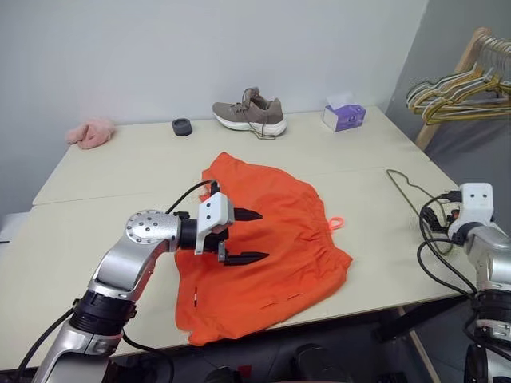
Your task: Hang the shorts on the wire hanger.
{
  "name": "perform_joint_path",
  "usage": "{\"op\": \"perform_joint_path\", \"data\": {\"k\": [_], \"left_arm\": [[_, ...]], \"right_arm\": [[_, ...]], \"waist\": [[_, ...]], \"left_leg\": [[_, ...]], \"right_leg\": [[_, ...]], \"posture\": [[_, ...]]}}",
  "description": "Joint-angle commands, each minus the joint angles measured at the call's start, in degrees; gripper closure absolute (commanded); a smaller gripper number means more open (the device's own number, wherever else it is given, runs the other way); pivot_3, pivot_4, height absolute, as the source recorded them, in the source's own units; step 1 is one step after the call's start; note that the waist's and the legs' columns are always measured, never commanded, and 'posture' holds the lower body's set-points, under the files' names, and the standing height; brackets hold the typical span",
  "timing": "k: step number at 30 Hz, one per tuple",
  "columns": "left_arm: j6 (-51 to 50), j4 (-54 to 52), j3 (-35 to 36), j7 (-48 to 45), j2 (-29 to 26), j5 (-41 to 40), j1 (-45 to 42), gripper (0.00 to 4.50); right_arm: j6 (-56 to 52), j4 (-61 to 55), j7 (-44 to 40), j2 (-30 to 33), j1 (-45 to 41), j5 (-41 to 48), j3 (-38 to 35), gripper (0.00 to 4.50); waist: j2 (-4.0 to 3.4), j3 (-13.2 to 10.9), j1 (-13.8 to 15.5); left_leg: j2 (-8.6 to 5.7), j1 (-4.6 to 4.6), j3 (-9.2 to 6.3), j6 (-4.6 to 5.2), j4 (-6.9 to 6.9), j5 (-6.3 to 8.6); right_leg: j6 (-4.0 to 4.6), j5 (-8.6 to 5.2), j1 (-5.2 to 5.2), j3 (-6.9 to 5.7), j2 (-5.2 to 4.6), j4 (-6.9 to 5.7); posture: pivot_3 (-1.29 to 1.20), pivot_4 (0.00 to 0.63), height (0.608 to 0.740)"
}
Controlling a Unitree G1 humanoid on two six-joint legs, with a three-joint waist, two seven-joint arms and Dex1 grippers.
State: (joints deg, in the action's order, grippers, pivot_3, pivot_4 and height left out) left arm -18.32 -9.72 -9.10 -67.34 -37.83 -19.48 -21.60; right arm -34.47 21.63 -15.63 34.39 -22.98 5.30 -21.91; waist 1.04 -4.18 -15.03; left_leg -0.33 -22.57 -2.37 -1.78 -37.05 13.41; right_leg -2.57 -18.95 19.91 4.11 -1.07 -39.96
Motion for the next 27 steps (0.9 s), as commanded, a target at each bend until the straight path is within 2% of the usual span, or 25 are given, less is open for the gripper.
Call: {"op": "perform_joint_path", "data": {"k": [1, 6, 9, 15, 20, 21, 27], "left_arm": [[0.26, -2.68, -0.27, -0.78, 0.23, -1.02, -1.58, 0.03], [0.75, -2.49, -0.46, -0.93, 0.40, -0.25, -2.08, 0.03], [0.54, -2.90, -0.31, -0.69, 0.30, -0.23, -2.22, 0.00], [0.43, -3.07, -0.16, -0.24, 0.26, 0.05, -2.44, 0.00], [-0.12, -3.52, 0.44, 0.85, 0.02, 0.17, -2.04, 0.00], [-0.27, -3.48, 0.61, 1.07, -0.16, 0.13, -1.93, 0.00], [-0.62, -0.84, 1.97, 3.10, -0.68, 0.41, -1.73, 0.00]], "right_arm": [[3.66, 7.89, 0.51, 2.14, -4.62, -0.31, 0.26, 0.00], [2.88, 21.82, -2.12, 3.37, -10.01, 0.27, 2.58, 0.00], [0.44, 27.55, -5.43, 3.68, -11.64, 0.72, 4.06, 0.57], [-1.29, 35.09, -7.29, 3.23, -11.75, -0.34, 6.11, 2.62], [1.75, 35.61, -2.85, 1.98, -10.98, -0.09, 5.27, 4.31], [2.05, 35.03, -2.48, 1.71, -11.07, 0.23, 5.04, 4.48], [5.68, 25.42, -4.60, 1.45, -10.15, 0.39, 7.23, 4.48]], "waist": [[-0.01, 0.00, -0.52], [0.02, -0.02, -1.09], [0.04, 0.01, -1.16], [0.55, 0.35, -0.80], [1.47, 1.01, -0.42], [1.53, 1.05, -0.33], [1.44, 1.00, 0.31]], "left_leg": [[0.00, 0.03, 0.02, 0.00, 0.00, 0.00], [0.01, 0.58, 0.08, 0.02, 0.06, 0.00], [0.08, 0.73, 0.07, 0.02, 0.07, 0.01], [0.15, 0.75, -0.12, 0.05, 0.06, 0.03], [0.18, 0.86, -0.34, 0.13, 0.07, 0.10], [0.17, 0.91, -0.37, 0.13, 0.06, 0.11], [0.09, 1.02, -0.36, 0.18, 0.03, 0.13]], "right_leg": [[0.00, 0.00, -0.03, 0.01, 0.00, 0.00], [-0.21, -0.12, -0.57, 0.04, 0.01, 0.12], [-0.24, -0.14, -0.79, 0.03, 0.07, 0.34], [-0.33, -0.06, -1.13, -0.12, 0.11, 0.89], [-0.21, 0.02, -1.47, -0.36, 0.07, 1.18], [-0.21, 0.02, -1.57, -0.40, 0.04, 1.25], [-0.36, 0.07, -1.71, -0.32, -0.01, 1.42]], "posture": [[-0.27, 0.038, 0.740], [-0.25, 0.033, 0.740], [-0.25, 0.032, 0.740], [-0.25, 0.029, 0.740], [-0.24, 0.025, 0.740], [-0.24, 0.025, 0.740], [-0.24, 0.021, 0.740]]}}
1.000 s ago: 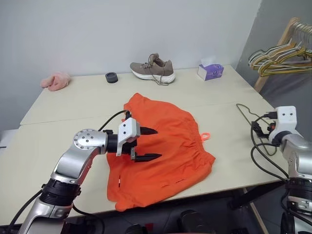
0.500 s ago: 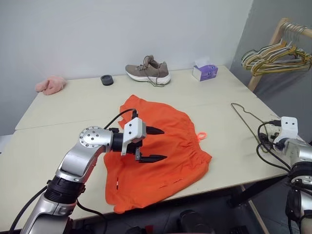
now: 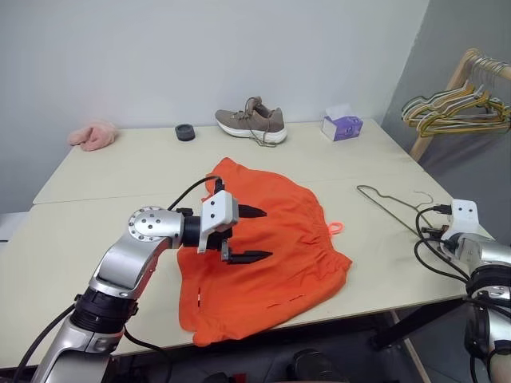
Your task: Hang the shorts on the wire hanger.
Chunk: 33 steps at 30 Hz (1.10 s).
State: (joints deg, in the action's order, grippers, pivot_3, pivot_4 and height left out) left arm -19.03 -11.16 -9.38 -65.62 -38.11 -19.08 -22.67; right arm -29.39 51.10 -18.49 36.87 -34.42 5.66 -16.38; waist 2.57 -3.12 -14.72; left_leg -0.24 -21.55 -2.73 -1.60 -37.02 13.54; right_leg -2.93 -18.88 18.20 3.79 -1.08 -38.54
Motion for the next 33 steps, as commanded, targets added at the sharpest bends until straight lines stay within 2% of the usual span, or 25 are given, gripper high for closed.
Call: {"op": "perform_joint_path", "data": {"k": [1, 7, 13, 18, 20, 23, 33], "left_arm": [[-0.22, 1.99, 2.82, 2.42, -0.19, 0.21, -1.05, 0.00], [1.92, 10.90, 5.88, 9.15, 1.31, 2.85, -4.70, 0.00], [2.32, 19.10, 9.04, 14.93, 3.67, 3.57, -10.32, 0.00], [-7.70, 16.99, 8.40, 8.31, 3.30, -3.27, -10.59, 0.00], [-11.03, 14.82, 6.84, 3.81, 1.76, -5.28, -9.38, 0.00], [-11.52, 15.16, 5.08, 1.95, 0.83, -4.02, -9.01, 0.00], [-6.37, 23.16, 4.78, 3.86, 2.52, 0.72, -10.69, 0.00]], "right_arm": [[2.07, -7.60, -2.38, -0.63, 1.80, -0.33, 2.50, 4.48], [7.17, -25.93, -5.18, 0.74, 5.93, -0.02, 4.28, 4.48], [13.19, -43.51, -6.72, 1.22, 10.87, -3.68, 9.55, 4.48], [19.56, -54.14, -7.63, 0.44, 11.04, -9.17, 16.91, 4.48], [21.59, -56.62, -8.15, -0.26, 10.02, -10.74, 19.42, 4.48], [22.79, -58.64, -9.19, -1.30, 8.15, -11.62, 21.63, 4.48], [22.97, -61.79, -12.55, -4.82, 4.42, -10.11, 22.98, 4.48]], "waist": [[-0.21, -0.10, -0.05], [-1.44, -0.73, -0.09], [-1.48, -0.72, 0.49], [-1.53, -0.75, 0.21], [-1.56, -0.77, 0.07], [-1.61, -0.81, 0.11], [-1.61, -0.81, 0.29]], "left_leg": [[0.00, 0.00, 0.01, 0.00, 0.01, 0.00], [-0.07, -0.28, 0.14, 0.01, 0.02, 0.00], [-0.07, -0.96, 0.06, 0.00, 0.02, -0.01], [-0.11, -1.21, 0.06, 0.00, 0.02, -0.01], [-0.09, -1.23, 0.03, 0.00, 0.03, -0.01], [-0.08, -1.22, -0.02, -0.01, 0.03, -0.01], [-0.10, -1.21, -0.12, -0.01, -0.01, -0.02]], "right_leg": [[0.00, 0.00, 0.03, 0.03, 0.01, -0.02], [-0.12, -0.03, 0.47, 0.22, 0.01, -0.24], [-0.06, 0.13, 1.14, 0.10, -0.05, -0.48], [-0.08, 0.13, 1.40, 0.08, -0.12, -0.48], [-0.08, 0.13, 1.44, 0.06, -0.11, -0.51], [-0.07, 0.13, 1.44, 0.01, -0.07, -0.54], [-0.06, 0.14, 1.40, -0.07, -0.11, -0.54]], "posture": [[-0.24, 0.021, 0.740], [-0.24, 0.020, 0.740], [-0.25, 0.025, 0.740], [-0.26, 0.029, 0.740], [-0.27, 0.029, 0.740], [-0.27, 0.029, 0.740], [-0.27, 0.027, 0.740]]}}
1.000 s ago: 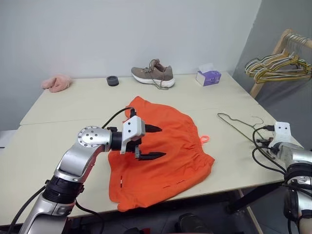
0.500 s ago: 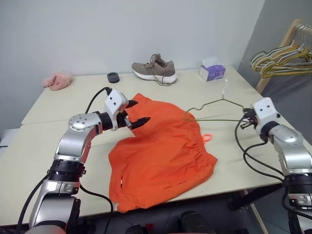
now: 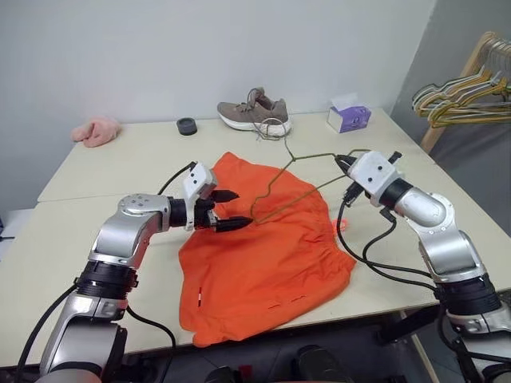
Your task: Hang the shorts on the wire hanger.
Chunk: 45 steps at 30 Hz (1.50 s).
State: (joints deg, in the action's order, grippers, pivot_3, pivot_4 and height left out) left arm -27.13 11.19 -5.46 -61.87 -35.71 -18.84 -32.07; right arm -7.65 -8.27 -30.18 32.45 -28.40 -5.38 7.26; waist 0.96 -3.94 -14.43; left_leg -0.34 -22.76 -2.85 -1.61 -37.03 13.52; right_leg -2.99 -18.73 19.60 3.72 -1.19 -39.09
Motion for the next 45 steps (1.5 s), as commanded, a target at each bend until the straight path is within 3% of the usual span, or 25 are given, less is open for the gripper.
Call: {"op": "perform_joint_path", "data": {"k": [1, 12, 16, 27, 32, 35, 39, 45], "left_arm": [[1.64, 1.24, 0.92, -0.12, 0.20, 0.43, -1.07, 0.00], [-0.21, -1.07, -3.04, -5.29, 1.19, 0.16, 1.88, 0.00], [1.28, 0.70, -3.26, -4.13, 2.32, 1.55, 1.28, 0.85], [1.72, 0.23, -1.74, -3.94, 2.83, 0.88, 2.07, 4.34], [1.67, -0.47, -0.74, -3.61, 2.72, 0.34, 2.88, 4.46], [1.86, -1.05, -0.69, -3.61, 2.07, 0.61, 3.57, 4.50], [3.40, -1.84, -1.19, -3.30, 0.70, 2.22, 4.40, 4.50], [11.76, -1.76, -3.80, -3.72, -4.35, 9.39, 4.57, 4.50]], "right_arm": [[1.19, -2.69, -1.13, -0.59, -1.69, 1.00, -0.60, 4.48], [-0.71, -5.56, -3.35, -2.86, -3.73, 1.65, -0.25, 4.48], [-1.61, -6.64, -4.08, -3.31, -4.09, 1.94, -0.09, 4.50], [-2.70, -8.23, -5.12, -4.05, -2.71, 2.20, 0.56, 4.50], [-0.62, -7.07, -6.52, -3.15, -1.60, 2.03, 0.91, 4.50], [-0.09, -7.44, -7.23, -2.87, -1.16, 2.49, 0.47, 3.75], [-1.42, -9.53, -10.16, -0.99, -0.28, 4.95, -0.96, 2.40], [-12.52, -15.21, -18.17, 7.59, 1.87, 12.12, -5.08, 0.29]], "waist": [[0.00, 0.00, -0.01], [-0.01, 0.00, -0.09], [-0.01, 0.00, -0.08], [-0.01, 0.00, -0.13], [-0.01, 0.00, -0.08], [-0.01, 0.00, -0.10], [-0.02, 0.00, -0.05], [-0.02, -0.01, 0.05]], "left_leg": [[0.00, -0.01, 0.00, 0.00, 0.01, 0.00], [0.00, 0.00, -0.04, 0.00, 0.00, 0.00], [0.01, 0.00, -0.06, 0.00, 0.00, 0.00], [0.01, 0.00, -0.08, 0.00, -0.01, 0.00], [0.00, 0.00, -0.08, 0.00, -0.02, 0.00], [0.00, 0.00, -0.08, 0.00, -0.01, 0.00], [0.01, 0.01, -0.09, 0.00, -0.01, 0.00], [0.00, -0.01, -0.09, 0.00, -0.02, 0.00]], "right_leg": [[0.00, 0.00, 0.01, 0.00, -0.01, 0.01], [0.01, 0.00, 0.02, -0.02, -0.09, -0.04], [0.01, 0.00, 0.02, -0.04, -0.09, -0.05], [0.01, 0.01, 0.01, -0.05, -0.10, -0.06], [0.01, 0.00, 0.01, -0.05, -0.10, -0.06], [0.01, 0.01, 0.01, -0.06, -0.12, -0.07], [0.01, 0.01, 0.01, -0.07, -0.12, -0.08], [0.01, 0.00, 0.01, -0.08, -0.16, -0.06]], "posture": [[-0.27, 0.027, 0.740], [-0.27, 0.029, 0.740], [-0.28, 0.029, 0.740], [-0.27, 0.030, 0.740], [-0.27, 0.029, 0.740], [-0.27, 0.030, 0.740], [-0.27, 0.030, 0.740], [-0.27, 0.033, 0.740]]}}
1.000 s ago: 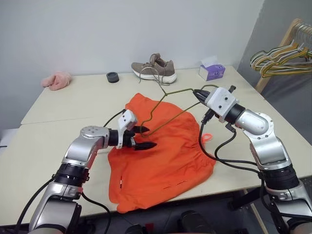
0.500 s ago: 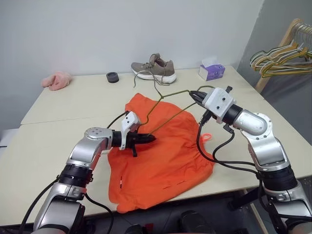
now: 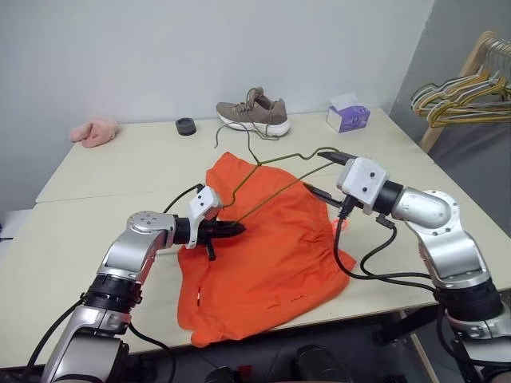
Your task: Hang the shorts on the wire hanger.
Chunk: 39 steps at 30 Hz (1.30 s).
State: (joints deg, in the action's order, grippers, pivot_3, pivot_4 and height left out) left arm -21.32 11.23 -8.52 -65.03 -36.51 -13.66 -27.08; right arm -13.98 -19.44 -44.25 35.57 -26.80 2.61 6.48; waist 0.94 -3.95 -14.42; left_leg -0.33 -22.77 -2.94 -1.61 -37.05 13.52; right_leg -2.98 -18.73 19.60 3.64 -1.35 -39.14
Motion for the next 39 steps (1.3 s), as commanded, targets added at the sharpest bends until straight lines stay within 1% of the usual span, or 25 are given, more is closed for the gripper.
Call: {"op": "perform_joint_path", "data": {"k": [1, 4, 6, 8, 9, 13, 17, 19, 22, 25, 29, 30, 33, 39], "left_arm": [[8.01, -1.73, -1.38, -1.03, -4.78, 5.72, -0.56, 4.50], [11.86, -2.23, -2.78, -2.91, -7.30, 8.23, -1.22, 4.50], [14.56, -2.77, -3.86, -3.87, -8.39, 10.10, -1.58, 4.50], [14.89, -3.86, -4.26, -4.53, -8.54, 10.67, -1.97, 4.50], [15.01, -4.25, -4.47, -4.62, -8.48, 11.03, -2.28, 4.50], [15.19, -6.20, -5.32, -5.10, -8.56, 12.25, -2.61, 4.50], [14.81, -7.29, -5.42, -5.17, -8.60, 12.79, -2.87, 4.50], [14.59, -7.61, -5.40, -5.34, -8.58, 12.85, -3.04, 4.50], [15.01, -8.03, -5.56, -5.54, -8.89, 13.49, -3.18, 4.50], [14.97, -8.32, -5.35, -5.67, -9.11, 13.70, -2.82, 4.50], [14.60, -8.86, -5.16, -5.64, -9.18, 13.69, -2.13, 4.50], [14.46, -8.93, -5.15, -5.62, -9.13, 13.64, -2.08, 4.50], [13.79, -9.11, -4.97, -5.71, -8.77, 13.13, -1.95, 4.50], [12.53, -9.03, -3.75, -4.88, -7.41, 11.60, -1.39, 4.50]], "right_arm": [[-8.79, -4.98, -5.50, 6.51, 0.59, 5.11, -4.70, 0.04], [-15.07, -7.80, -7.95, 10.14, 1.25, 7.95, -4.39, 0.04], [-18.03, -9.11, -9.02, 11.42, 1.66, 9.27, -3.42, 0.04], [-20.34, -10.16, -10.05, 12.20, 2.05, 9.95, -1.62, 0.04], [-22.04, -10.33, -10.19, 12.33, 1.95, 9.72, -0.06, 0.04], [-22.72, -6.96, -9.97, 12.22, -0.89, 4.67, 7.60, 0.04], [-25.93, -4.97, -13.07, 11.87, -5.83, 4.52, 12.47, 0.04], [-26.82, -3.67, -13.29, 10.95, -7.84, 4.15, 14.18, 0.04], [-28.78, -2.32, -15.08, 10.14, -10.75, 4.28, 16.97, 0.63], [-30.61, -3.20, -16.58, 10.30, -11.77, 5.23, 18.12, 1.71], [-31.80, -4.16, -17.78, 11.05, -11.01, 5.17, 19.27, 3.21], [-31.65, -4.04, -17.89, 11.28, -10.63, 4.87, 19.60, 3.46], [-31.12, -3.67, -17.87, 11.64, -9.80, 4.44, 20.08, 4.45], [-30.48, -3.09, -18.03, 11.72, -8.81, 4.27, 19.66, 4.45]], "waist": [[-0.01, -0.01, 0.05], [-0.05, -0.03, 0.07], [-0.07, -0.04, 0.01], [-0.07, -0.04, 0.01], [-0.06, -0.04, 0.03], [-0.08, -0.05, -0.10], [-0.10, -0.06, -0.19], [-0.08, -0.05, -0.17], [-0.09, -0.05, -0.08], [-0.09, -0.05, -0.04], [-0.08, -0.05, 0.02], [-0.08, -0.05, 0.00], [-0.08, -0.05, 0.00], [-0.08, -0.04, -0.05]], "left_leg": [[0.00, 0.00, 0.00, 0.00, 0.02, 0.00], [0.01, 0.01, 0.01, 0.00, 0.03, 0.00], [0.02, 0.02, 0.01, 0.00, 0.04, 0.00], [0.03, 0.02, 0.01, 0.00, 0.04, 0.00], [0.03, 0.00, 0.01, 0.00, 0.03, 0.00], [0.02, 0.00, 0.05, 0.00, 0.01, 0.00], [0.01, 0.00, 0.08, 0.00, 0.01, 0.00], [0.03, 0.00, 0.03, 0.00, 0.02, 0.00], [0.04, -0.02, 0.02, 0.00, 0.03, 0.00], [0.03, -0.04, 0.01, 0.00, 0.02, 0.00], [0.03, -0.05, 0.00, 0.00, 0.02, 0.00], [0.03, -0.05, -0.01, 0.00, 0.01, 0.00], [0.03, -0.05, 0.00, 0.00, 0.00, 0.00], [0.03, -0.05, -0.01, 0.00, 0.01, 0.00]], "right_leg": [[0.00, 0.00, -0.01, 0.00, -0.01, 0.03], [0.01, 0.00, 0.00, 0.00, -0.04, 0.05], [0.01, 0.00, 0.00, 0.00, -0.04, 0.04], [0.01, 0.00, 0.00, 0.00, -0.04, 0.04], [0.01, 0.00, 0.01, 0.01, -0.04, 0.04], [0.00, -0.01, 0.02, 0.04, -0.03, 0.04], [0.00, -0.01, 0.05, 0.08, -0.02, 0.03], [0.00, -0.01, 0.07, 0.04, -0.02, 0.03], [0.00, -0.01, 0.07, 0.01, -0.02, 0.03], [0.00, -0.01, 0.08, 0.00, -0.03, 0.04], [0.00, -0.01, 0.08, -0.02, -0.05, 0.04], [0.00, -0.01, 0.08, -0.03, -0.05, 0.03], [0.00, 0.00, 0.08, -0.02, -0.05, 0.02], [0.00, 0.00, 0.08, -0.02, -0.05, 0.02]], "posture": [[-0.27, 0.033, 0.740], [-0.28, 0.035, 0.740], [-0.28, 0.033, 0.740], [-0.28, 0.033, 0.740], [-0.28, 0.033, 0.740], [-0.28, 0.030, 0.740], [-0.28, 0.025, 0.740], [-0.27, 0.023, 0.740], [-0.26, 0.019, 0.740], [-0.26, 0.018, 0.740], [-0.26, 0.016, 0.740], [-0.26, 0.016, 0.740], [-0.26, 0.015, 0.740], [-0.26, 0.015, 0.740]]}}
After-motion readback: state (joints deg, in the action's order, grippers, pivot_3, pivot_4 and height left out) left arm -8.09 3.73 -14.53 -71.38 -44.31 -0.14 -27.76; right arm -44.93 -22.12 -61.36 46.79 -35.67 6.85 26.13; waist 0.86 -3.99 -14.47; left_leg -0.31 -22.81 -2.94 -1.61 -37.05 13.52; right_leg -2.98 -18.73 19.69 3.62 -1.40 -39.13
